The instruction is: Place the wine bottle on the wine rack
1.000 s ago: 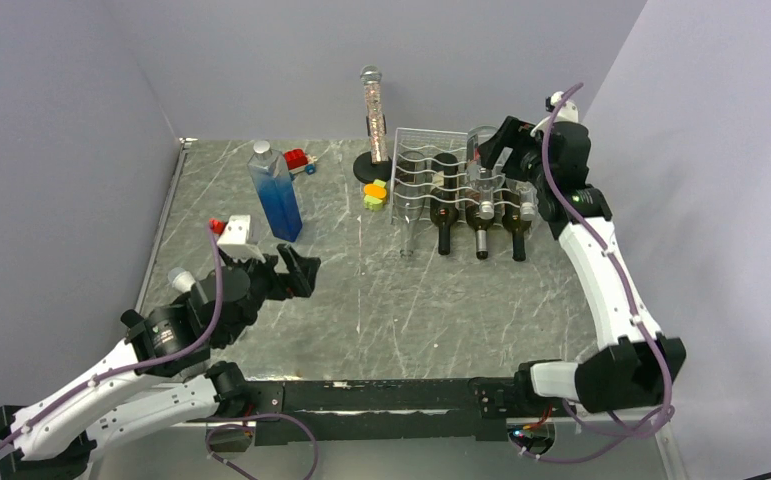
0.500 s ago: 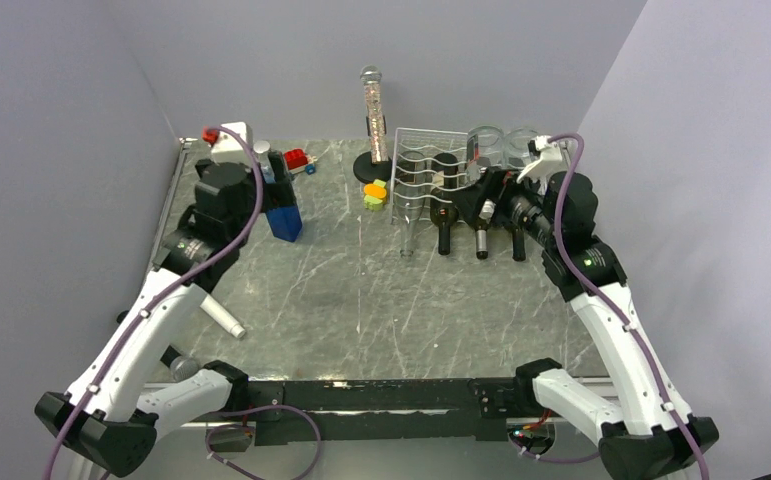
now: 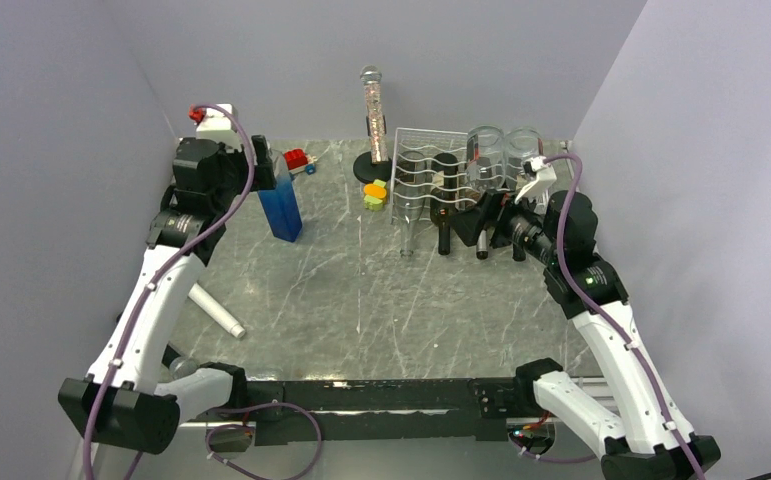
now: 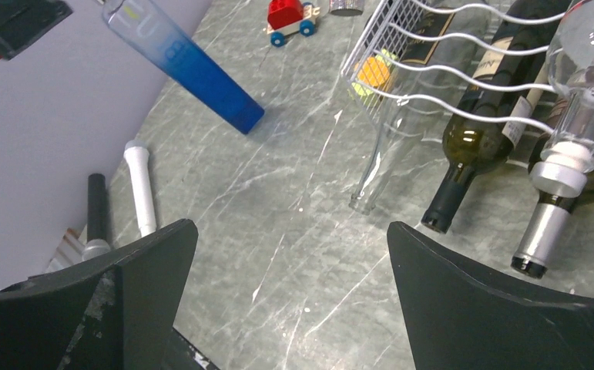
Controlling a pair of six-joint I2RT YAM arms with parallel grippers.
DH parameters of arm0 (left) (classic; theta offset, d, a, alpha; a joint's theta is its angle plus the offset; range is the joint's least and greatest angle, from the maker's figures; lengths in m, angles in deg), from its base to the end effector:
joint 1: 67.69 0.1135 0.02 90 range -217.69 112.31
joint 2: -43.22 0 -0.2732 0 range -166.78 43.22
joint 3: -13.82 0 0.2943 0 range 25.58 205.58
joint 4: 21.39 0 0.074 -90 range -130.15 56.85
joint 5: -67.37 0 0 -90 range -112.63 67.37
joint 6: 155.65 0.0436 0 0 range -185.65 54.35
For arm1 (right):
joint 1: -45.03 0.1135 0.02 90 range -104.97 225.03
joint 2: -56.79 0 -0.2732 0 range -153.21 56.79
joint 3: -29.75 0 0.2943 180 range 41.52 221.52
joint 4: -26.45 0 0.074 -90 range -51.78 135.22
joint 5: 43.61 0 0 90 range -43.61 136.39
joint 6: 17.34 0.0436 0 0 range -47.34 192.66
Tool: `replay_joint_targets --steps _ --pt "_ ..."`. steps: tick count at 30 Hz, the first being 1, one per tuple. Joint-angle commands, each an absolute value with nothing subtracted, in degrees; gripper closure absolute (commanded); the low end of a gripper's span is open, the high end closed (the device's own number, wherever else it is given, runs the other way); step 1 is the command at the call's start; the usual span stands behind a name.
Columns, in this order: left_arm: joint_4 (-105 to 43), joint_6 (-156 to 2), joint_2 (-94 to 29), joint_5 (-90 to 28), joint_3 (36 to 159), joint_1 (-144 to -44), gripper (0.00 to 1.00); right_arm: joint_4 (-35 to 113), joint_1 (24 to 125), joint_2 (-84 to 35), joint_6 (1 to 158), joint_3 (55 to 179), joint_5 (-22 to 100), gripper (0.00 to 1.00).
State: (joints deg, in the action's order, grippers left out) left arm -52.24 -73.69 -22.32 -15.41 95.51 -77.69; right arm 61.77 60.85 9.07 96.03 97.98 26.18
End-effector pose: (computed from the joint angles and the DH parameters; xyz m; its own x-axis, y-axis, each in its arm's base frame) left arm 0.2993 -0.0472 0.4143 -0.2548 -0.0960 -0.9622 0.0171 0.9945 -0.1037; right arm 0.2104 0.0753 0.3894 -0.4547 0.2581 -0.8524 -0.4323 0.7729 0.4646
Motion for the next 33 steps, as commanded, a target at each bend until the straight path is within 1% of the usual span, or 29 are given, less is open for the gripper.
replay_joint_targets --steps 1,4,6,12,17,23,29,32,33 --pt "-46.1 -72.4 -23.4 -24.8 93.0 -74.7 0.01 61.8 61.1 12.2 95.5 97.0 24.0 0.00" --pt "-43.7 -74.5 -24.7 -24.4 90.3 -73.3 0.03 62.6 61.1 12.8 94.9 96.4 23.5 0.00" --pt "-41.8 -75.3 -25.1 -26.6 88.2 -72.7 0.03 63.0 61.1 13.0 94.4 96.1 23.4 0.00" --pt "-32.9 -75.0 -23.3 -31.5 80.0 -72.6 0.02 61.6 61.1 13.1 94.7 93.6 21.9 0.00" --pt "-25.6 -74.8 -22.4 -31.2 75.1 -72.6 0.01 60.2 61.1 12.8 95.6 92.6 20.6 0.00" --pt "-18.2 -74.8 -23.2 -29.1 70.5 -72.5 0.02 59.5 61.1 12.9 96.1 91.5 20.8 0.00" --pt "-5.8 -76.9 -24.5 -31.0 64.3 -72.5 0.06 59.5 61.1 11.5 95.8 91.9 20.8 0.00" --pt "0.0 -76.8 -24.9 -31.3 61.3 -72.5 0.11 59.9 61.0 11.0 95.3 92.2 21.2 0.00" --pt "1.4 -76.8 -25.0 -31.6 60.7 -72.5 0.14 60.1 61.1 10.9 95.0 92.4 21.3 0.00"
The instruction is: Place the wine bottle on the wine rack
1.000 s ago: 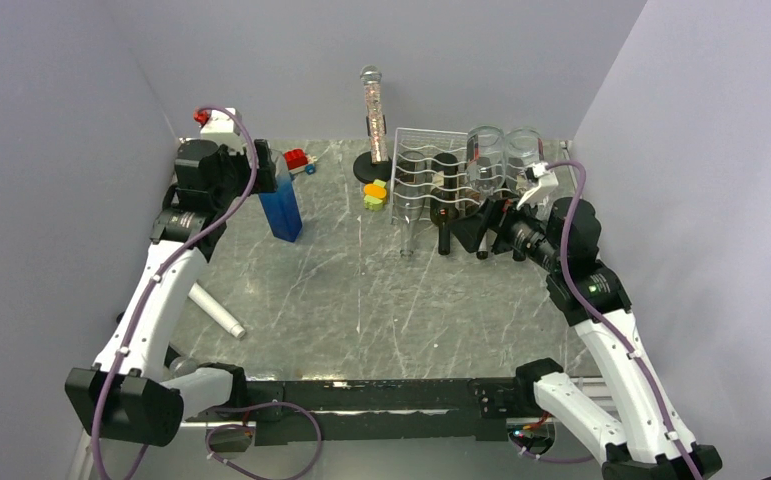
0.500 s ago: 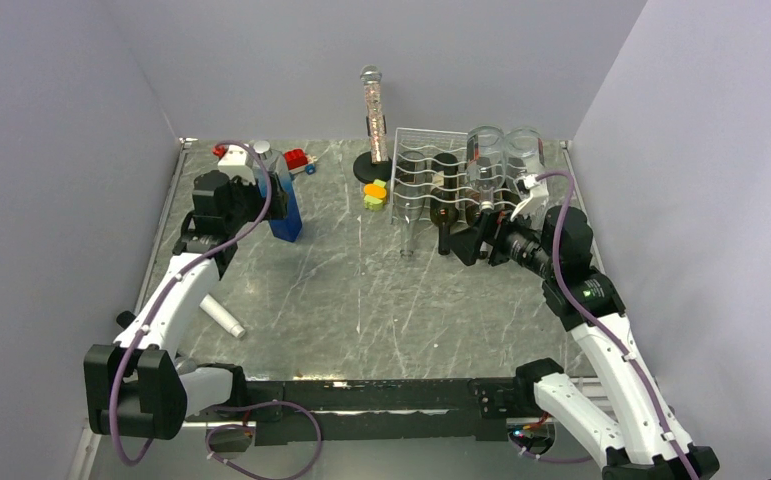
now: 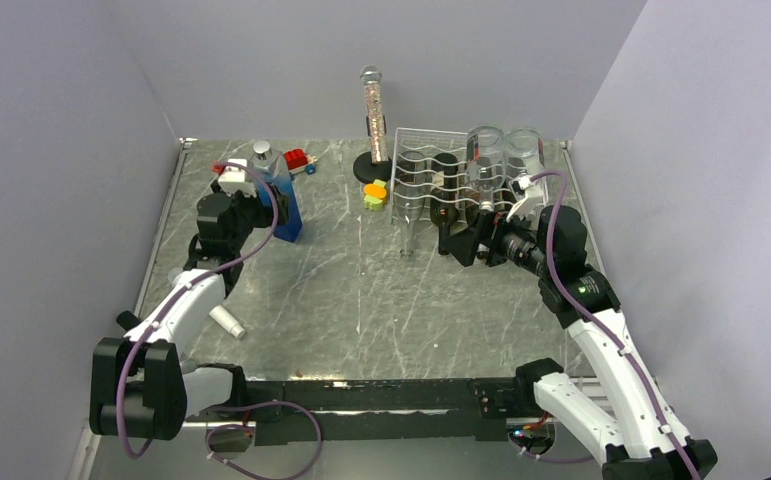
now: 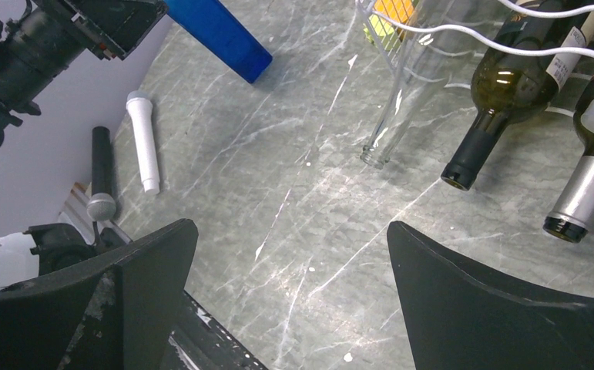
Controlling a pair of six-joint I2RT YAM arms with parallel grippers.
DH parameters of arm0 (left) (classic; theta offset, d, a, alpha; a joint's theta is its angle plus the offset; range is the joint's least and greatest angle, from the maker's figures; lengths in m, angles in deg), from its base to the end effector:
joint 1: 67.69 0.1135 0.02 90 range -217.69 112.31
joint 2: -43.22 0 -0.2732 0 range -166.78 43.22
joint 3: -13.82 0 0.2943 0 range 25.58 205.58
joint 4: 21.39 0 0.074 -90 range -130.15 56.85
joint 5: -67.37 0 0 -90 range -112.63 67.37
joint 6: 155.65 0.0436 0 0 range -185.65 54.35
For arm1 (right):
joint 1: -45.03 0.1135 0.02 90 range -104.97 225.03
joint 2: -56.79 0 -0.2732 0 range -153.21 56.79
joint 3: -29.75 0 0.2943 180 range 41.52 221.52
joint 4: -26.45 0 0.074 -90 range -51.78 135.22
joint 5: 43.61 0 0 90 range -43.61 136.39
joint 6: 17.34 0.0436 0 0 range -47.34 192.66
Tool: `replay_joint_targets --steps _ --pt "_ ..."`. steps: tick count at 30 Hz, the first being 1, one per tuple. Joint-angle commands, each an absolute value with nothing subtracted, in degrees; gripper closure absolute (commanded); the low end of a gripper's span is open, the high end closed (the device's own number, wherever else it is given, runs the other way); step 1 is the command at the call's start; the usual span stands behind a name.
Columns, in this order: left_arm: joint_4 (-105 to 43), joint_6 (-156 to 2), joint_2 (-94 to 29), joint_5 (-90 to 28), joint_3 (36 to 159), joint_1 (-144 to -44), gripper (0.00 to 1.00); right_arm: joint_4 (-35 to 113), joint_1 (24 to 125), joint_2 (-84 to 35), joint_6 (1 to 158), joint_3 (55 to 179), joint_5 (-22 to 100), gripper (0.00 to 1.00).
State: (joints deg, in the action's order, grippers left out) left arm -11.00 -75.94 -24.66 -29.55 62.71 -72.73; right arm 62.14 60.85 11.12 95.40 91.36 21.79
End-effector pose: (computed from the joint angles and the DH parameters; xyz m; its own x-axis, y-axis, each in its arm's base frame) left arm 0.3097 -0.0326 0.2533 -0.1833 -0.1618 -0.9696 0.1760 0.9650 -0.1943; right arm 0.2058 0.0772 0.3513 -0.5414 0.2119 -0.8136 -0.4506 0.7439 0.4935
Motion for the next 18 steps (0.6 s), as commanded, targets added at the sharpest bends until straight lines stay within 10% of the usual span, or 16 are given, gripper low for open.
replay_joint_targets --steps 1,13,18 --pt "2.5 -76.9 -25.2 -31.8 60.4 -72.6 0.18 60.3 61.0 10.8 94.9 92.5 21.5 0.00" --pt "1.4 -74.5 -24.8 -42.2 63.6 -72.6 0.74 60.9 61.1 10.3 94.1 92.5 21.0 0.00" --pt "-0.1 -74.1 -22.3 -45.3 63.3 -72.6 0.77 60.6 61.1 10.0 94.1 92.4 19.7 0.00"
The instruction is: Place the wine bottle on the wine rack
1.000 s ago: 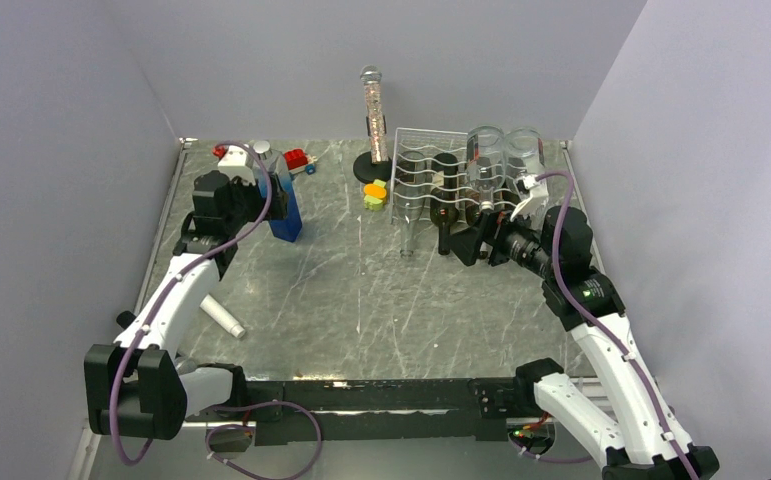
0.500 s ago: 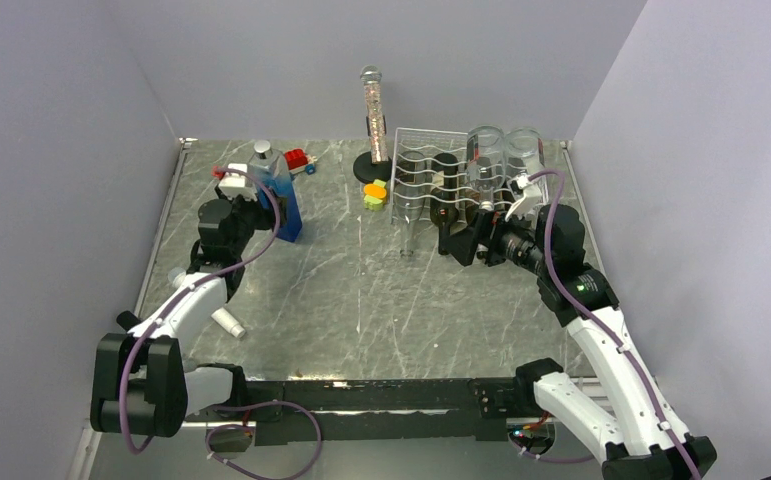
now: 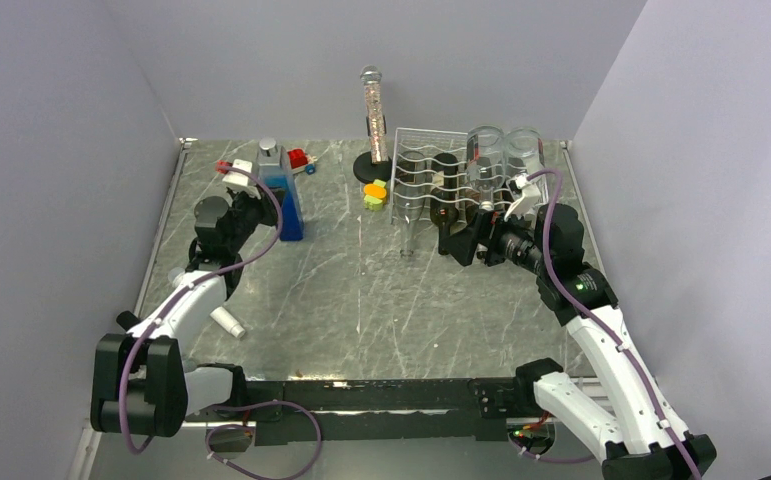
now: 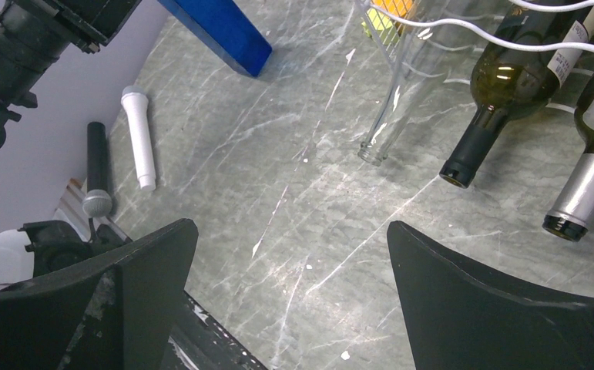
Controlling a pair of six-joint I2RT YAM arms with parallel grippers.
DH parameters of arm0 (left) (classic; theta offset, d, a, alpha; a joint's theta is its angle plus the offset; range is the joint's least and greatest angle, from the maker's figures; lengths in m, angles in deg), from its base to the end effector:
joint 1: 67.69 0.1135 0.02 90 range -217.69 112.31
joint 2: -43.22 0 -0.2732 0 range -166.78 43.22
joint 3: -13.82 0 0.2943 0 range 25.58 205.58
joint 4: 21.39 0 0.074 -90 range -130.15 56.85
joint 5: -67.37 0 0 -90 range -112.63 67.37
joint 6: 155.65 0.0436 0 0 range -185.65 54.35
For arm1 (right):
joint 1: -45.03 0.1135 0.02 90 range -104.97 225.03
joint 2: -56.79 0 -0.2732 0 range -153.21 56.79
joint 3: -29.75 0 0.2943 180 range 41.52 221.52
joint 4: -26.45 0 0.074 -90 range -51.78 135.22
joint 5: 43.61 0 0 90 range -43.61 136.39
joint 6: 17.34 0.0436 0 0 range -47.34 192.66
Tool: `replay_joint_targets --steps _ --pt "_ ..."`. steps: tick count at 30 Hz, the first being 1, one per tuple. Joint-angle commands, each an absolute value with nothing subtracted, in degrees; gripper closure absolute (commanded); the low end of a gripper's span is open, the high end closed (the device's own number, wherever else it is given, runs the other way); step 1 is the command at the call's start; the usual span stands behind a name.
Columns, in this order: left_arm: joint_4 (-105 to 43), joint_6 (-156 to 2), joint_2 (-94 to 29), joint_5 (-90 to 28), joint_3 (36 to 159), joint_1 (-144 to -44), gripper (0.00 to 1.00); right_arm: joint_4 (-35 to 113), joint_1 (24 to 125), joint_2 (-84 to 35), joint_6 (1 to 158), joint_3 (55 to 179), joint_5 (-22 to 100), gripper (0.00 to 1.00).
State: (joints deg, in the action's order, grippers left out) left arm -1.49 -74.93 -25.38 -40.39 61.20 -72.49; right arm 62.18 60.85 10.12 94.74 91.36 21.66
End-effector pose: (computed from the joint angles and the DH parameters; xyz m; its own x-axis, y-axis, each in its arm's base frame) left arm 0.3080 -0.0392 0.2587 -0.0845 -0.1470 -0.9855 0.3748 0.9117 -0.1682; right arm 0.2097 0.0784 0.3478 -0.5510 0.1987 -0.8105 -0.4498 0.7474 0.4890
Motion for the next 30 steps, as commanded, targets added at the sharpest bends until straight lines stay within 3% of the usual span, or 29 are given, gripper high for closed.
replay_joint_targets --steps 1,6,9,15,22,25,30 --pt "-0.3 -74.4 -21.8 -44.7 63.0 -72.6 0.73 60.5 61.1 10.0 94.2 92.4 19.5 0.00" --pt "-0.2 -76.2 -19.7 -38.9 61.2 -72.6 0.31 60.3 61.1 9.9 94.4 92.3 19.0 0.00" --pt "-0.1 -77.8 -19.2 -35.1 60.8 -72.6 0.18 60.0 61.1 10.1 94.7 92.0 18.9 0.00" --pt "-0.5 -80.7 -16.8 -26.3 59.7 -72.7 0.14 58.4 61.6 9.4 95.0 92.0 17.5 0.00" --pt "-1.8 -80.1 -16.7 -27.6 61.9 -72.7 0.10 58.8 67.4 4.1 93.0 97.2 22.3 0.00" --pt "-2.2 -79.7 -19.4 -28.0 63.0 -72.9 0.01 57.9 69.2 3.1 93.9 97.1 23.5 0.00" --pt "0.2 -78.9 -21.8 -24.8 64.0 -74.7 0.01 57.1 69.9 2.9 95.0 95.5 24.2 0.00"
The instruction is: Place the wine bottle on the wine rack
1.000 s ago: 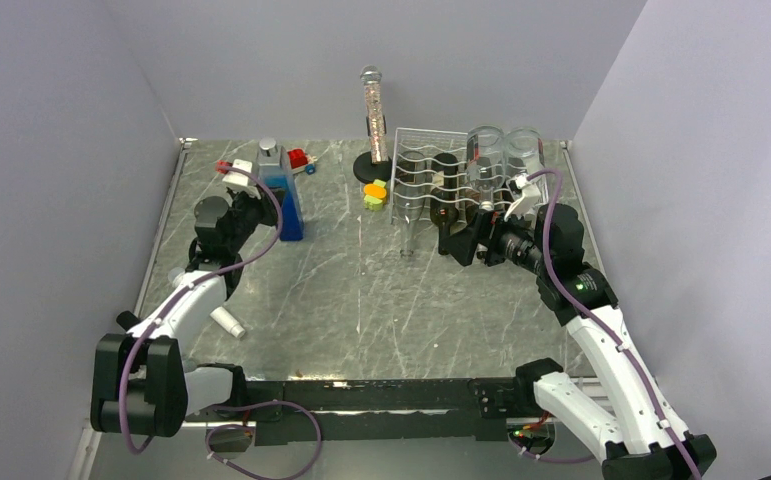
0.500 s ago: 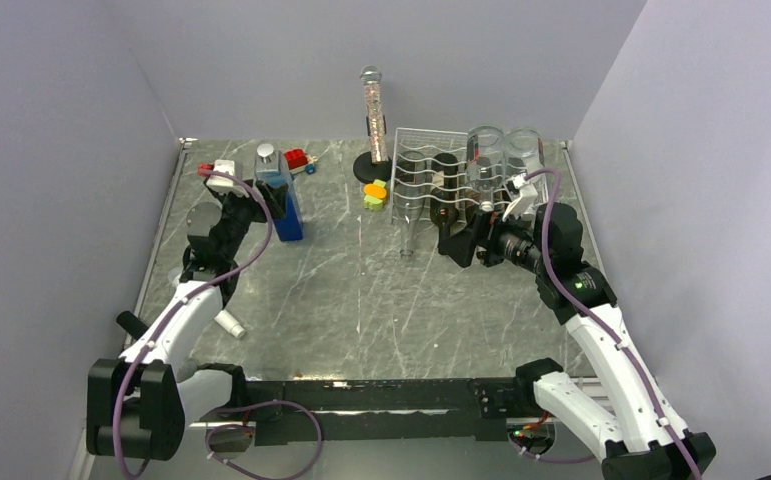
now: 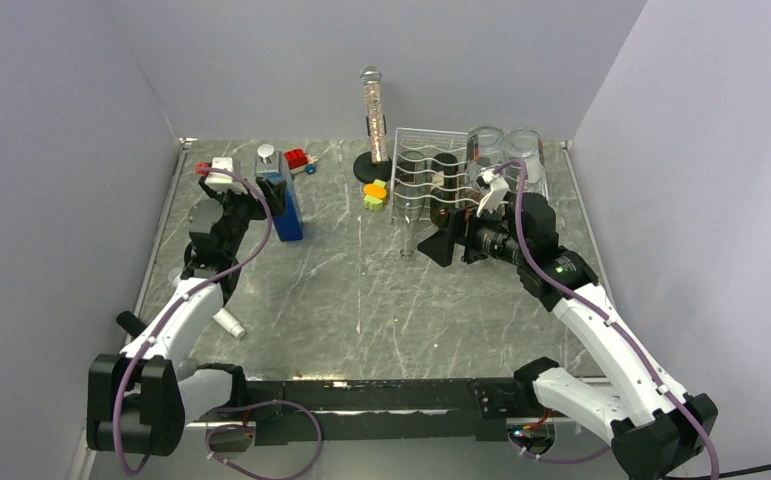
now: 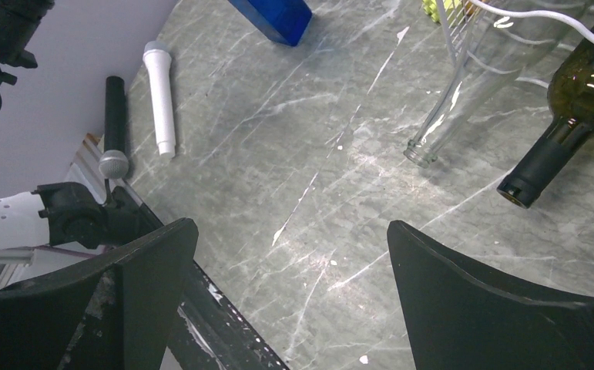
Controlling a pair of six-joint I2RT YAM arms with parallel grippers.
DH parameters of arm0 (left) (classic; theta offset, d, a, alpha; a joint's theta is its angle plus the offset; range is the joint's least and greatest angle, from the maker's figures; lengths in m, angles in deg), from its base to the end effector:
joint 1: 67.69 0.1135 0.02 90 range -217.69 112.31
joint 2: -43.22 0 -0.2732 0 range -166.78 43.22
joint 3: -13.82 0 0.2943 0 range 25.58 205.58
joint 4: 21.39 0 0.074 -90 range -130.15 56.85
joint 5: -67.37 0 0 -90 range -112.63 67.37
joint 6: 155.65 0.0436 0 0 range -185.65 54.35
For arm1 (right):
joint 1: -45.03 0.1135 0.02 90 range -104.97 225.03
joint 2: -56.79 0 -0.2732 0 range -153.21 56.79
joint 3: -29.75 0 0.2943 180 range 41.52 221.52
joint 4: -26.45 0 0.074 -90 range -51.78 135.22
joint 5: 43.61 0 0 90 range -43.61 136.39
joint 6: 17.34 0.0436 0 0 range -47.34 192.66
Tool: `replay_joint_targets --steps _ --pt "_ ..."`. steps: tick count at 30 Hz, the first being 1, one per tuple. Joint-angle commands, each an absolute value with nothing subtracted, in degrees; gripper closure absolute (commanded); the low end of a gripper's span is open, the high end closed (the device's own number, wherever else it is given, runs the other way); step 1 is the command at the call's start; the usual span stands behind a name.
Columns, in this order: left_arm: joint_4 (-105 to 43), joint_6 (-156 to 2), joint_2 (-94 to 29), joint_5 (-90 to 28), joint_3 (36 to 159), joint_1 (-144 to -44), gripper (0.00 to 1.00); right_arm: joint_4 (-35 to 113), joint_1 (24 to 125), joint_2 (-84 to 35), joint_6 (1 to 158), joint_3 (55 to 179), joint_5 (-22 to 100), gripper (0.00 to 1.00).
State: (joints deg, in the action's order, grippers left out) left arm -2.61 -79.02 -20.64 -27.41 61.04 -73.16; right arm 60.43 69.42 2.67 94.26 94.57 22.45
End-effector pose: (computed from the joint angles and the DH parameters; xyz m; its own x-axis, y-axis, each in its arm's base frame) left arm 0.2973 -0.0321 0.2789 -0.0050 -0.2310 -0.9729 0.1817 0.9566 -0.2280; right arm 0.2237 0.1209 0.3445 -0.5986 0.0980 -0.7950 -0.5340 0.6909 0.4873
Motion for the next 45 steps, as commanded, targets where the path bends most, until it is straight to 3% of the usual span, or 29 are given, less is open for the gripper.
replay_joint_targets --steps 1,6,10,13,22,28,41,45 --pt "0.5 -78.7 -22.3 -23.8 64.3 -75.4 0.01 57.1 69.9 2.8 95.1 95.3 24.3 0.00" --pt "1.6 -79.7 -26.5 -19.8 67.4 -78.9 0.01 57.5 70.1 2.3 95.0 95.1 25.0 0.00" --pt "2.1 -81.5 -30.0 -9.5 69.0 -81.9 0.01 57.4 70.1 2.1 95.3 94.8 25.2 0.00" --pt "1.6 -82.3 -32.7 -3.7 70.3 -83.3 0.06 57.5 70.1 2.0 95.4 94.5 25.2 0.00" --pt "6.7 -80.2 -32.3 -7.5 67.7 -83.5 0.61 57.9 70.2 2.2 95.4 93.7 25.4 0.00" --pt "1.5 -77.2 -28.8 -21.0 68.6 -83.5 0.97 58.4 70.5 2.6 94.3 94.3 24.8 0.00" --pt "-23.5 -77.7 -15.1 -63.8 79.8 -83.5 0.99 52.3 74.6 6.0 88.2 94.9 11.5 0.00" --pt "-25.9 -86.2 -11.9 -68.0 83.0 -83.5 0.99 47.6 78.6 6.8 86.8 95.1 7.5 0.00"
